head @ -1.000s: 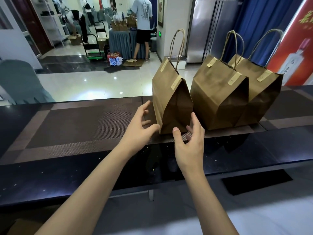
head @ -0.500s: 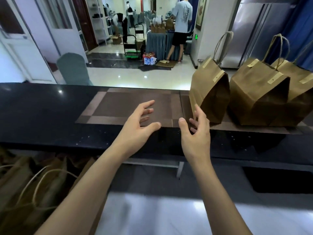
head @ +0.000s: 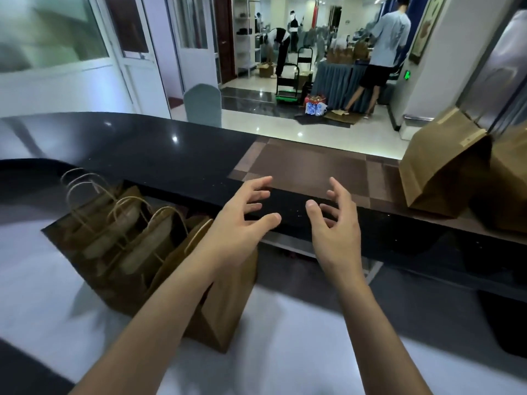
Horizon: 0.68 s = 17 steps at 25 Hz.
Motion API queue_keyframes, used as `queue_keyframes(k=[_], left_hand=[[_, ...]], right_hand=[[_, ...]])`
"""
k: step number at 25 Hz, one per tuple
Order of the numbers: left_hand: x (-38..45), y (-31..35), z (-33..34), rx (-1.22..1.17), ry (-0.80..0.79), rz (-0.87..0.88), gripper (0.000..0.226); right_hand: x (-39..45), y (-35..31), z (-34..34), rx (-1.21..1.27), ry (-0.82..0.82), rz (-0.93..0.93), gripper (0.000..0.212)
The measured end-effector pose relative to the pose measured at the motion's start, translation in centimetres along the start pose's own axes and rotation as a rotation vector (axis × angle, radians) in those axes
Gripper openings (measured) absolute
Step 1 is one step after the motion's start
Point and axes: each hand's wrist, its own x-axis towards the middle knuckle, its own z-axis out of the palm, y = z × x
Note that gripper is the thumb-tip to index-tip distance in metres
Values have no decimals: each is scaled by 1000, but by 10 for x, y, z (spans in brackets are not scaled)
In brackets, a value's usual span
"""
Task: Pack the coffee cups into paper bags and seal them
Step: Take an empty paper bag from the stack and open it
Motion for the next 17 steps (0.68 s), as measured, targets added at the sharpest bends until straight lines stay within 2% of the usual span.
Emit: queue_keyframes(k=[4,9,14,17], left_hand=[[-45,-23,-25,22,-45,-37,62],[-100,-53,-42,76,-79,0,60],[-137,-78,-54,290,95,87,44],[-144,-91,-52,436,229,71,31]], right_hand=[[-33,-4,33,1,-59,48,56],[-71,2,59,-19,-132,112,54],[-83,7,75,-29,-191,144,48],[-77,14,78,-51,-229,124,39]])
